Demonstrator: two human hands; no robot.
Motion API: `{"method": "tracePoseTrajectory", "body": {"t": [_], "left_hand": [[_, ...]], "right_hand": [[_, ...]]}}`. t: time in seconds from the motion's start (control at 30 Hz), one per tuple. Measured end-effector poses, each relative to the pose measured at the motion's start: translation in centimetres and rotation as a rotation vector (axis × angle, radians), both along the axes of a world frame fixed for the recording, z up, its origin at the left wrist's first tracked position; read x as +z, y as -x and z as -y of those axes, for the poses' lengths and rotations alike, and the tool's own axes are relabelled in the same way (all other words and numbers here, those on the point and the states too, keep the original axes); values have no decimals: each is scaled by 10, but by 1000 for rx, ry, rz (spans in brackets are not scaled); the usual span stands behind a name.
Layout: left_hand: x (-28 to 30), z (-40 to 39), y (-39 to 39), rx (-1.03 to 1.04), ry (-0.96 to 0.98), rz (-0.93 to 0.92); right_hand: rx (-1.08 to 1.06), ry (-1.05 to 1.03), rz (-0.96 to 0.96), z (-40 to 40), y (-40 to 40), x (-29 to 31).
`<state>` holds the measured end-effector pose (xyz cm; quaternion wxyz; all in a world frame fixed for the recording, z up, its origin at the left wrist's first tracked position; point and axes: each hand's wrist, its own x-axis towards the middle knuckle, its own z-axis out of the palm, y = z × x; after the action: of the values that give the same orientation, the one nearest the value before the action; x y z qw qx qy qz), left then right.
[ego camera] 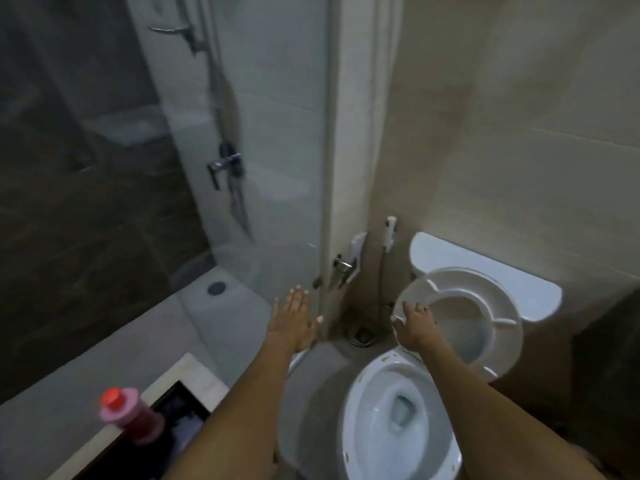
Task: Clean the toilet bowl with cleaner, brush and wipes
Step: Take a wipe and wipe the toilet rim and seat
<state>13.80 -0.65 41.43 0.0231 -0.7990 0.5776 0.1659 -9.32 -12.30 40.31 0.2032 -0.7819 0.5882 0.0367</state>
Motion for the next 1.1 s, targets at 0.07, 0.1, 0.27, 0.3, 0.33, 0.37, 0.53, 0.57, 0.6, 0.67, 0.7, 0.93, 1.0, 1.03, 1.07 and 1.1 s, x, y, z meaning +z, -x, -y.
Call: {"method": "tracePoseTrajectory", "body": {"t": [0.07, 0.1, 0.27, 0.3, 0.33, 0.37, 0.53, 0.57, 0.6, 0.67, 0.7, 0.93, 1.0, 1.03, 1.07, 1.1], "left_hand": [[-3, -31, -22, 56, -7, -16], [-5, -48, -31, 86, -14, -18], [-20, -134, -74, 225, -41, -11], [-22, -151, -81, 249, -45, -4], [-24, -168, -89, 277, -46, -1], [-26, -185, -96, 307, -46, 3], [-31, -260, -128, 453, -40, 45], [-33, -274, -133, 491, -34, 48], [-36, -288, -138, 527, -31, 47], [-42, -315, -144, 596, -43, 29], [-46, -328, -146, 630, -51, 15], [-89, -400, -145, 874, -132, -28], [-105, -415, -142, 929, -155, -71], [-114, -422, -141, 953, -166, -89], [-122, -428, -139, 969, -182, -101], [-130, -433, -137, 980, -202, -114]], "right_hand": [[57, -22, -30, -12, -33, 2], [89, -30, -38, -20, -49, 2], [238, -21, -51, -76, -119, 2], [267, -32, -61, -89, -131, 2], [296, -36, -61, -101, -144, -1], [332, -36, -76, -113, -156, -4], [478, -51, -100, -173, -213, -13], [513, -44, -109, -185, -224, -13], [553, -42, -119, -195, -235, -18], [625, -58, -125, -215, -256, -23], [662, -68, -137, -225, -265, -27], [927, -68, -169, -283, -314, -73], [997, -76, -185, -297, -321, -89], [1030, -81, -194, -304, -324, -98], [1064, -85, -209, -310, -326, -109], [1095, -95, -229, -316, -328, -118]]}}
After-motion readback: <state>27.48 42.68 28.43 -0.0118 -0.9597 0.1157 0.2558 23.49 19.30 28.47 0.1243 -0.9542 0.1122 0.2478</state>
